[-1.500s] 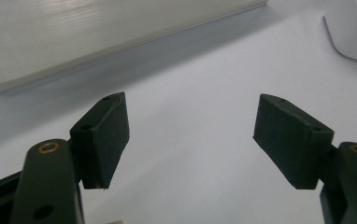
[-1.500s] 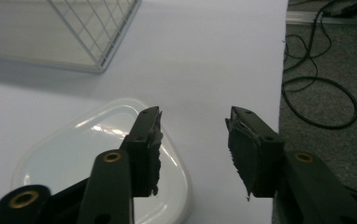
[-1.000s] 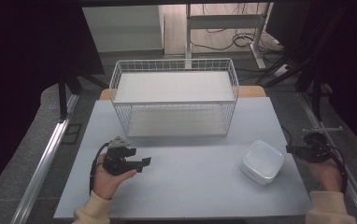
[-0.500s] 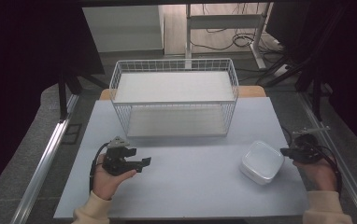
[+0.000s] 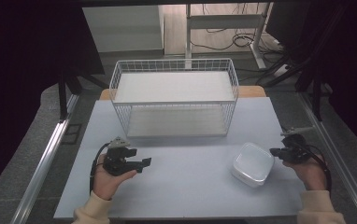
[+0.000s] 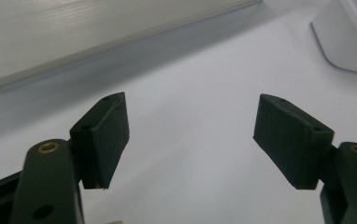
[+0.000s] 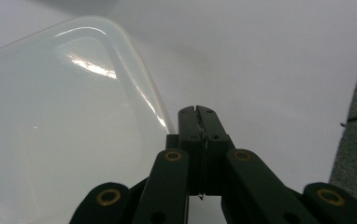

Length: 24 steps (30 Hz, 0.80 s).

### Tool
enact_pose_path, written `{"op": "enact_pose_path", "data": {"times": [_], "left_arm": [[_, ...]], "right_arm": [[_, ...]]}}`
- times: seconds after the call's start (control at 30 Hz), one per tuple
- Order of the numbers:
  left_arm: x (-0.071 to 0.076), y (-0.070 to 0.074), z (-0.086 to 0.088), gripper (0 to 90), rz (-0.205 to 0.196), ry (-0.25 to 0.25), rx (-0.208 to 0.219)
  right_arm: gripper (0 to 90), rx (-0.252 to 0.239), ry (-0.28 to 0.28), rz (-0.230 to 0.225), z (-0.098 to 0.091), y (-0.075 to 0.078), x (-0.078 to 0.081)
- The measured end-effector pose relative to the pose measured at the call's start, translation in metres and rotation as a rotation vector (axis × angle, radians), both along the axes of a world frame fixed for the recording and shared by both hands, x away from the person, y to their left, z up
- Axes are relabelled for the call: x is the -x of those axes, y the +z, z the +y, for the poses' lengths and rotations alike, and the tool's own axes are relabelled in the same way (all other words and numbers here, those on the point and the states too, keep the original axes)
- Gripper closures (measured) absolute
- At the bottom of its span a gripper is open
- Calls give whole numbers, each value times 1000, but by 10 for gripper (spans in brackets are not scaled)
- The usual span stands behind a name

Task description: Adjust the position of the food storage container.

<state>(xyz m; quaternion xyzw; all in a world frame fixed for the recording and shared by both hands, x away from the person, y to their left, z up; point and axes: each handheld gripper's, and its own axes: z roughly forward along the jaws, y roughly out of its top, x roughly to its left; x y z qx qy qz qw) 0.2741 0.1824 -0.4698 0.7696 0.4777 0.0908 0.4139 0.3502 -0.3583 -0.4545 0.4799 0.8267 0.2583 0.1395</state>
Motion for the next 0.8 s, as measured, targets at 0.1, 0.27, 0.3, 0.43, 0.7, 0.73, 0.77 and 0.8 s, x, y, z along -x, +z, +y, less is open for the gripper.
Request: {"op": "enact_pose_path", "data": {"times": [0.1, 0.27, 0.3, 0.43, 0.7, 0.73, 0.77, 0.8], "left_arm": [[0, 0, 0, 262, 1, -2, -3], [0, -1, 0, 262, 2, -2, -3], [0, -1, 0, 262, 2, -2, -3], [-1, -1, 0, 262, 3, -2, -4], [0, -1, 0, 261, 2, -2, -3], [0, -1, 0, 261, 3, -2, -3], [0, -1, 0, 261, 3, -2, -4], [0, -1, 0, 261, 3, -2, -4]], "right_arm": [[895, 4, 20, -1, 6, 0, 0], [895, 9, 62, 7, 20, 0, 2], [895, 13, 78, 11, 25, 0, 2], [896, 21, 107, 12, 38, -1, 3], [896, 32, 176, 17, 64, -2, 8], [895, 36, 191, 15, 68, -2, 8], [895, 37, 199, 14, 71, -2, 9], [896, 36, 203, 15, 73, -2, 9]]}}
